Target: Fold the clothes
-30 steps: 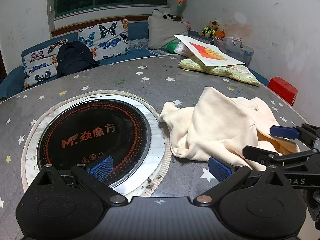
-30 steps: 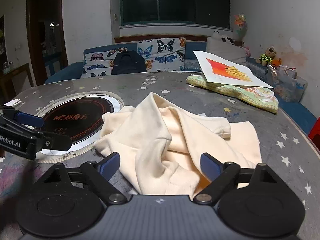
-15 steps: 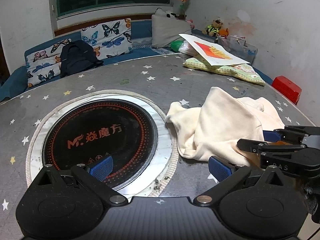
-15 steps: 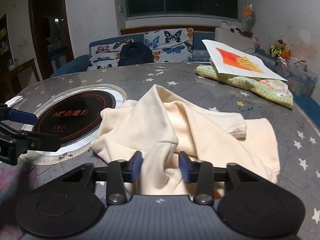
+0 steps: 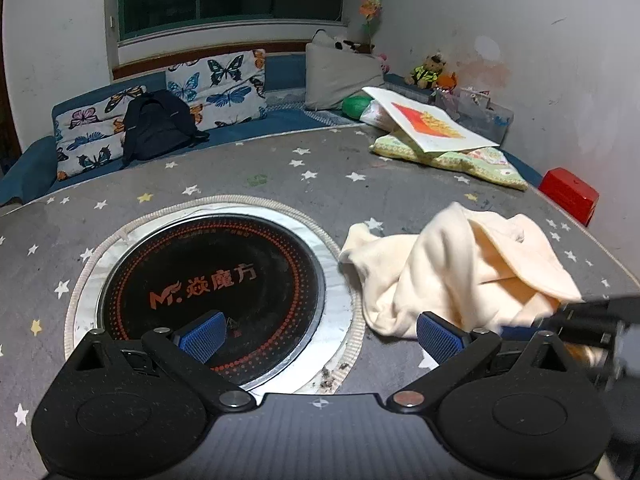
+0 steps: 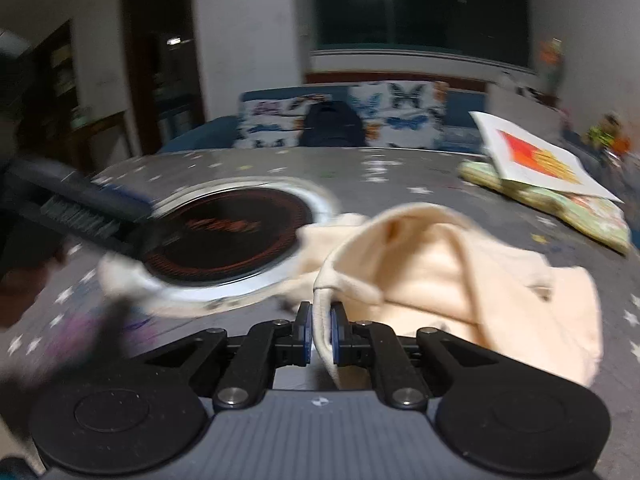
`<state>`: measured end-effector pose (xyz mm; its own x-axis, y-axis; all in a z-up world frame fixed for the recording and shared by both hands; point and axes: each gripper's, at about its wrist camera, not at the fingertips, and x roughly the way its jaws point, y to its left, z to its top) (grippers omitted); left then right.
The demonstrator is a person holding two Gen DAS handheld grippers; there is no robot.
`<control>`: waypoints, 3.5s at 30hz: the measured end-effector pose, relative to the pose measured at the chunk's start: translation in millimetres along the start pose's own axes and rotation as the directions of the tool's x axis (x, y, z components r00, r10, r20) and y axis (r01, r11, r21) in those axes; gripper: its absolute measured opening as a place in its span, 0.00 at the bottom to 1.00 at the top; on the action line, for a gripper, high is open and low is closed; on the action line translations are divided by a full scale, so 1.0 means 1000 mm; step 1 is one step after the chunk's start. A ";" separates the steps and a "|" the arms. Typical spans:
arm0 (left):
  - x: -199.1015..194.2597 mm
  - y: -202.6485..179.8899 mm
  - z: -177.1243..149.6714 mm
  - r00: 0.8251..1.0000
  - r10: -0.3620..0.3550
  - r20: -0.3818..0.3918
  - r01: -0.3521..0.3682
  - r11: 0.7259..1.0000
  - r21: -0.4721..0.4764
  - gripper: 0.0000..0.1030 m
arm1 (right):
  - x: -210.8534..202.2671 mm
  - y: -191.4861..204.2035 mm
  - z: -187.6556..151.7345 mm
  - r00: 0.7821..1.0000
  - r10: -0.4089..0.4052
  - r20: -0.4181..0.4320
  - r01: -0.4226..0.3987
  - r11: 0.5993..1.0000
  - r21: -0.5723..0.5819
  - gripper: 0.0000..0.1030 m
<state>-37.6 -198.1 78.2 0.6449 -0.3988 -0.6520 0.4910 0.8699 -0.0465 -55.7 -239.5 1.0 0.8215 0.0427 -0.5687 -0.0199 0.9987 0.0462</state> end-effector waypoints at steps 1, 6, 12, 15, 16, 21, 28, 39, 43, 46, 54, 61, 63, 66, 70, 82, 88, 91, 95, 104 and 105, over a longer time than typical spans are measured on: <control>-0.001 -0.001 0.001 1.000 -0.004 0.005 0.004 1.000 0.004 1.00 | 0.000 0.007 -0.002 1.000 0.015 -0.004 -0.015 1.000 -0.019 0.08; -0.006 -0.012 0.004 0.998 -0.058 0.022 0.057 0.998 0.040 1.00 | 0.001 0.044 -0.013 0.995 0.095 -0.032 -0.098 0.988 -0.118 0.08; -0.005 -0.044 0.003 0.991 -0.133 0.033 0.126 0.977 0.171 1.00 | -0.001 0.075 -0.028 0.986 0.158 -0.049 -0.164 0.967 -0.192 0.08; -0.001 -0.061 0.002 0.988 -0.154 0.030 0.143 0.960 0.241 0.99 | -0.002 0.086 -0.034 0.981 0.185 -0.061 -0.194 0.958 -0.212 0.08; 0.000 -0.067 0.003 0.985 -0.171 0.027 0.159 0.954 0.253 0.99 | -0.002 0.090 -0.036 0.980 0.190 -0.066 -0.200 0.954 -0.223 0.08; 0.010 -0.090 0.007 0.964 -0.267 0.012 0.251 0.922 0.296 0.99 | -0.001 0.104 -0.042 0.972 0.221 -0.080 -0.234 0.941 -0.245 0.08; 0.020 -0.107 -0.014 0.940 -0.334 -0.065 0.333 0.864 0.378 0.93 | 0.000 0.120 -0.051 0.958 0.271 -0.093 -0.286 0.919 -0.270 0.08; 0.049 -0.125 -0.026 0.950 -0.296 -0.101 0.308 0.836 0.455 0.51 | -0.030 0.099 -0.052 0.971 0.233 -0.051 -0.239 0.951 -0.198 0.11; 0.054 -0.114 -0.027 0.954 -0.286 -0.093 0.297 0.852 0.431 0.27 | -0.041 0.087 -0.051 0.977 0.211 -0.027 -0.212 0.966 -0.150 0.19; 0.051 -0.101 -0.025 0.960 -0.271 -0.069 0.275 0.869 0.411 0.17 | -0.050 0.074 -0.048 0.984 0.178 -0.002 -0.177 0.978 -0.109 0.25; 0.038 -0.061 -0.015 0.979 -0.203 0.007 0.190 0.928 0.322 0.05 | -0.061 0.026 -0.040 1.000 -0.010 0.026 0.010 1.000 0.003 0.38; 0.022 -0.046 -0.020 0.965 -0.262 -0.008 0.253 0.924 0.287 0.13 | -0.050 -0.012 -0.039 0.981 -0.196 -0.011 0.196 0.979 0.056 0.42; 0.016 -0.059 -0.024 0.956 -0.292 -0.009 0.279 0.901 0.332 0.24 | -0.044 -0.016 -0.042 0.971 -0.237 -0.027 0.238 0.970 0.046 0.42; 0.015 -0.082 -0.029 0.949 -0.316 -0.019 0.298 0.871 0.391 0.45 | -0.042 -0.020 -0.048 0.960 -0.274 -0.051 0.276 0.960 0.043 0.39; 0.028 -0.103 -0.035 0.950 -0.309 -0.044 0.295 0.843 0.450 0.45 | -0.041 -0.026 -0.049 0.952 -0.297 -0.070 0.300 0.953 0.041 0.35; 0.034 -0.064 -0.032 0.986 -0.167 0.008 0.155 0.930 0.335 0.08 | -0.044 -0.030 -0.055 0.943 -0.324 -0.073 0.328 0.944 0.035 0.09; 0.009 -0.038 -0.054 0.989 -0.146 0.029 0.132 0.952 0.277 0.12 | -0.051 -0.030 -0.065 0.940 -0.330 -0.088 0.337 0.938 0.082 0.10; -0.003 -0.027 -0.066 0.994 -0.101 0.049 0.085 0.961 0.265 0.17 | -0.053 -0.030 -0.067 0.939 -0.332 -0.091 0.340 0.935 0.104 0.12; -0.010 -0.012 -0.074 0.997 -0.057 0.056 0.042 0.971 0.236 0.53 | -0.055 -0.027 -0.070 0.939 -0.333 -0.087 0.342 0.933 0.111 0.22; 0.010 -0.002 -0.073 0.991 -0.128 -0.035 0.133 0.976 0.172 0.19 | -0.052 -0.026 -0.072 0.935 -0.346 -0.077 0.353 0.926 0.136 0.24; 0.012 -0.001 -0.074 0.990 -0.132 -0.041 0.136 0.977 0.161 0.15 | -0.051 -0.026 -0.072 0.935 -0.345 -0.076 0.353 0.926 0.138 0.24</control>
<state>-73.3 -182.8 14.4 0.5501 -0.4975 -0.6707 0.6624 0.7490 -0.0124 -138.1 -265.7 -29.9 0.7321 -0.3027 -0.6103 0.3497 0.9358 -0.0448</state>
